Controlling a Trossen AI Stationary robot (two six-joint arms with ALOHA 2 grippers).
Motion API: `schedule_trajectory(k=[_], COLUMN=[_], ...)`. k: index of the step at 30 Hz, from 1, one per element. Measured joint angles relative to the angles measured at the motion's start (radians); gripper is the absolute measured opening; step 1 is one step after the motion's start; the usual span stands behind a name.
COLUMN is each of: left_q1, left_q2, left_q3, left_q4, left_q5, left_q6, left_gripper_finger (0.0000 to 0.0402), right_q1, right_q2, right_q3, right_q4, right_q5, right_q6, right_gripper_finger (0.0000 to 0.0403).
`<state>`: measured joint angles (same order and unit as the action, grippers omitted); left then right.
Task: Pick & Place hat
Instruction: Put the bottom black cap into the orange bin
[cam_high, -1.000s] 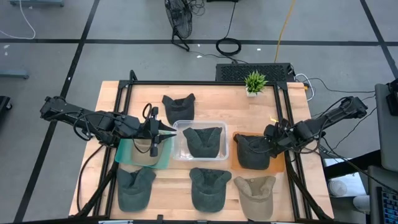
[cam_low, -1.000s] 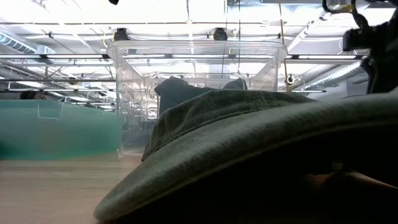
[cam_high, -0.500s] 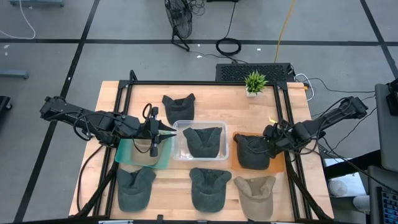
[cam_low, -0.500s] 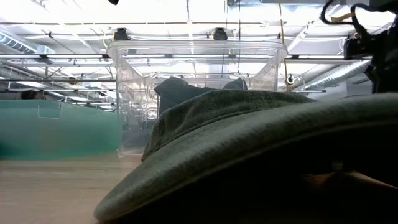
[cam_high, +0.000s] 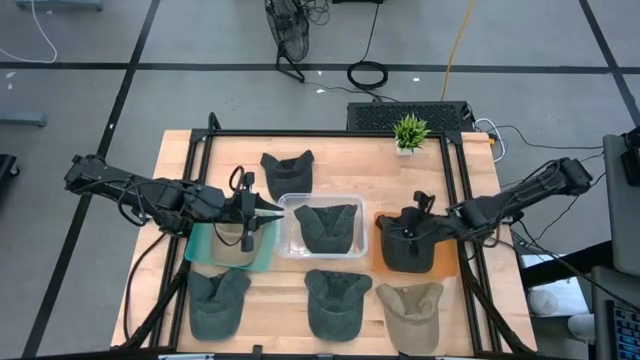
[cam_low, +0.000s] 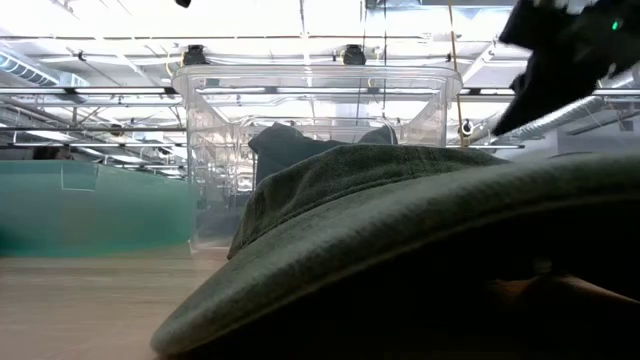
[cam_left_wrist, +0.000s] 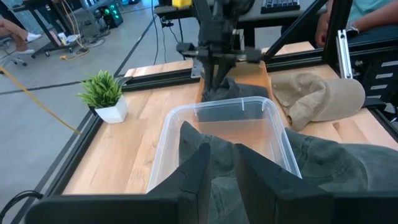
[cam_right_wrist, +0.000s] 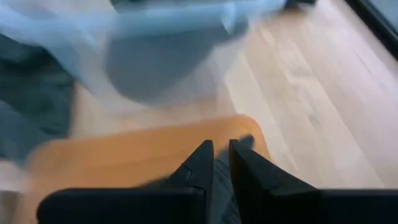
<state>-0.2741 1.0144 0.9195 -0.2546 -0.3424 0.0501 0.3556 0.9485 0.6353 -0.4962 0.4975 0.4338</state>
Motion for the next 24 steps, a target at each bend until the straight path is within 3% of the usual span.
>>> schedule_trajectory(k=[7, 14, 22, 24], left_q1=[0.000, 0.000, 0.000, 0.000], left_q2=[0.000, 0.000, 0.000, 0.000], left_q3=[0.000, 0.000, 0.000, 0.000], left_q4=[-0.004, -0.004, -0.003, -0.003], left_q5=[0.000, 0.000, 0.000, 0.000], left_q6=[0.002, 0.001, 0.001, 0.001], left_gripper_finger=[0.0081, 0.0081, 0.0081, 0.0081], right_q1=[-0.068, -0.088, -0.096, -0.100], right_q2=[0.077, 0.084, 0.016, -0.018], right_q3=[-0.067, -0.107, -0.098, -0.090], right_q4=[0.006, 0.072, 0.071, 0.084], right_q5=[-0.009, -0.126, -0.126, -0.080], right_q6=[0.059, 0.064, 0.014, -0.011], right_gripper_finger=[0.0038, 0.0038, 0.0038, 0.0038])
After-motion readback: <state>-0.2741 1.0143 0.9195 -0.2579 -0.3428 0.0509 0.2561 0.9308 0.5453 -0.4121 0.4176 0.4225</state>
